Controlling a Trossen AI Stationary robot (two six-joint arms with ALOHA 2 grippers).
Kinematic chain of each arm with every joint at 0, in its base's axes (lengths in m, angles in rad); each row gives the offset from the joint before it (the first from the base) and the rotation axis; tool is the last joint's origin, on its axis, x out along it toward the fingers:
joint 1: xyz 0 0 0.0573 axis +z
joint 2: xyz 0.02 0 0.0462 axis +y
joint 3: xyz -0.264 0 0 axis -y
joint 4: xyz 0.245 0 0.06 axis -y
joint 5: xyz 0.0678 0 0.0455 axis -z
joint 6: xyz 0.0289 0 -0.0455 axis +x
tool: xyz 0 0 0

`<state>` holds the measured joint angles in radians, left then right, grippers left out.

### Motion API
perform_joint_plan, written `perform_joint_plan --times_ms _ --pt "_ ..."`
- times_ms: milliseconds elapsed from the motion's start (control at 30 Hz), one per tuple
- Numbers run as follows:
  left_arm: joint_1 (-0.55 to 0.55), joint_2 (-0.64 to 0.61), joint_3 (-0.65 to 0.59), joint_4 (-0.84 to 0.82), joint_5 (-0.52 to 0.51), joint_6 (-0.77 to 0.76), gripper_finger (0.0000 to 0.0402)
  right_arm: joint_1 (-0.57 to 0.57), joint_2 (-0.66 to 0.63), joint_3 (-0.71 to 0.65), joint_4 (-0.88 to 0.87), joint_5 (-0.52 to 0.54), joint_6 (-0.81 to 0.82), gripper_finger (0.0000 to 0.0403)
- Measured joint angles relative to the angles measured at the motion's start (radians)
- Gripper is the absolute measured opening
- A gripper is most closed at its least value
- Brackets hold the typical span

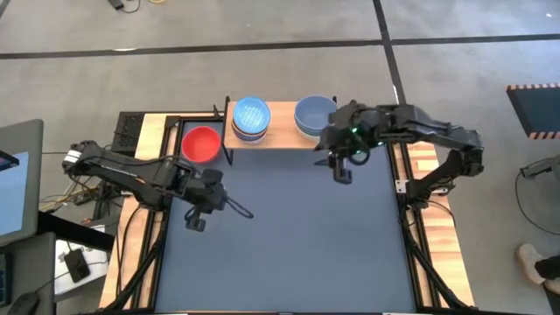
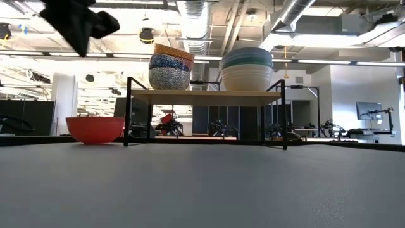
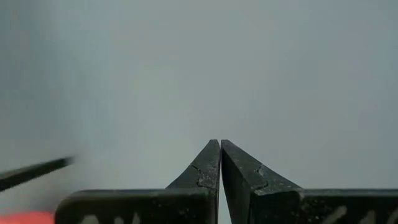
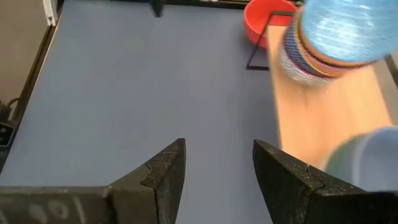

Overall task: Place and stack bowls onto a shelf
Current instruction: Stack the orange bowl on the top of the green bowl on the shelf

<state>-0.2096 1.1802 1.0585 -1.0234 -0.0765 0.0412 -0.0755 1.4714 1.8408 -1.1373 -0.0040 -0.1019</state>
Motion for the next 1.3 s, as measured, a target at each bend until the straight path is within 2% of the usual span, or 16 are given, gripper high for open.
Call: perform_joint_plan --times_ms 100,233,400,467,533,667,800,900,967,1133,1300 --pt "-0.010 0.001 0.016 -0.011 -0.160 -0.067 0.0000 0.029 0.030 0.000 0.007 0.001 0.003 0.0211" --pt "0.004 0.001 0.018 -0.079 -0.322 -0.170 0.0000 0.059 0.068 0.000 -0.013 0.003 0.021 0.0211" --pt "0.026 -0.021 0.017 -0.177 -0.349 -0.187 0.0000 0.087 0.085 0.000 -0.072 0.019 0.023 0.0211" --pt "0.035 -0.051 0.009 -0.155 -0.365 -0.214 0.0000 0.096 0.085 0.000 -0.074 0.050 0.024 0.0211" --pt "0.047 -0.089 -0.031 -0.084 -0.413 -0.315 0.0000 0.098 0.087 0.000 -0.077 0.076 0.025 0.0211" --pt "0.077 -0.160 -0.160 0.004 -0.537 -0.685 0.0000 0.102 0.087 0.000 -0.079 0.088 0.043 0.0211" --pt "0.118 -0.207 -0.292 -0.001 -0.526 -1.063 0.0013 0.102 0.087 0.000 -0.088 0.090 0.065 0.0211" --pt "0.159 -0.240 -0.367 -0.030 -0.492 -1.370 0.0040 0.100 0.087 0.000 -0.089 0.091 0.068 0.0211" --pt "0.184 -0.264 -0.399 -0.045 -0.471 -1.497 0.0062 0.092 0.087 0.000 -0.089 0.093 0.067 0.0211" --pt "0.254 -0.320 -0.410 -0.054 -0.495 -1.538 0.0122 0.067 0.087 0.000 -0.089 0.093 0.051 0.0211" --pt "0.388 -0.371 -0.411 -0.074 -0.531 -1.529 0.0183 0.037 0.087 0.000 -0.085 0.093 0.044 0.0211"
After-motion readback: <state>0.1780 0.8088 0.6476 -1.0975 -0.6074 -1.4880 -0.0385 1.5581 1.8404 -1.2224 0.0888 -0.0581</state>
